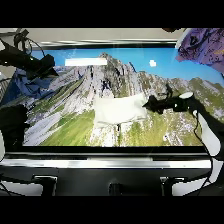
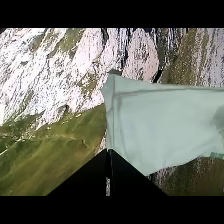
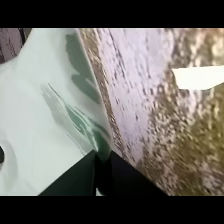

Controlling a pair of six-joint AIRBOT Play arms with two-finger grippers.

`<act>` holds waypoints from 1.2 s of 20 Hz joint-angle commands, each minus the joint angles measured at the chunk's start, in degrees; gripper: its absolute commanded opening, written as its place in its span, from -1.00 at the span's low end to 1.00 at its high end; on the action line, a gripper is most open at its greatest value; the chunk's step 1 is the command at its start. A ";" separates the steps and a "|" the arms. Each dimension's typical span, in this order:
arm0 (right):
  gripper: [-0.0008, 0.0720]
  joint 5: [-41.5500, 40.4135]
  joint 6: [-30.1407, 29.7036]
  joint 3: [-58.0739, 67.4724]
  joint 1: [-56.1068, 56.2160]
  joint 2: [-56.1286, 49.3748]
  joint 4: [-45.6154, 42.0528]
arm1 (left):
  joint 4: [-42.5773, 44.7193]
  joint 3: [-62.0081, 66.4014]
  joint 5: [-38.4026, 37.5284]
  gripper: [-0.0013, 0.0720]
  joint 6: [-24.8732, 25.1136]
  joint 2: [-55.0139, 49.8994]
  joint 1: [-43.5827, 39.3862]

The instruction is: Fold the clothes and pants, and hang the long-sleeved shirts on hangers.

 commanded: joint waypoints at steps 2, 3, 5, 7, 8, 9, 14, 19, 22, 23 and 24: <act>-0.90 2.91 12.59 15.47 0.22 -0.57 -10.67 | 0.50 -1.81 0.02 -0.92 0.00 0.02 0.00; -0.90 3.41 14.08 18.36 0.07 -0.61 -12.52 | 0.50 -2.21 0.02 -0.92 0.00 0.02 0.00; -0.90 3.76 17.20 23.21 -0.85 -0.63 -15.15 | 0.50 -2.29 0.04 -0.92 0.02 0.02 0.00; -0.90 4.00 19.30 26.82 -3.02 -0.74 -15.76 | 0.50 -2.29 0.02 -0.92 0.04 0.02 0.02; -0.90 3.74 20.55 28.26 -4.44 -0.74 -15.82 | 0.50 -2.29 0.02 -0.92 0.02 0.02 0.02; -0.90 3.72 21.11 29.99 -6.14 -0.83 -15.87 | 0.50 -2.29 0.02 -0.92 0.02 0.02 0.02; -0.90 4.00 23.37 37.07 -16.06 -1.20 -16.13 | 0.44 -2.29 0.00 -0.92 0.00 0.13 0.44; -0.90 5.07 29.53 39.50 -26.75 -1.14 -18.53 | 0.46 -2.29 0.00 -0.92 0.00 0.87 1.20; -0.90 8.20 37.75 39.50 -32.63 -0.76 -23.08 | 0.46 -2.29 -0.04 -0.92 0.00 1.25 1.38; -0.90 8.94 40.22 39.47 -34.49 -0.28 -24.72 | 0.46 -2.29 -0.04 -0.92 0.00 1.38 1.38; -0.89 9.88 41.46 39.45 -36.33 0.46 -27.76 | 0.46 -2.29 -0.20 -0.92 0.00 1.51 1.38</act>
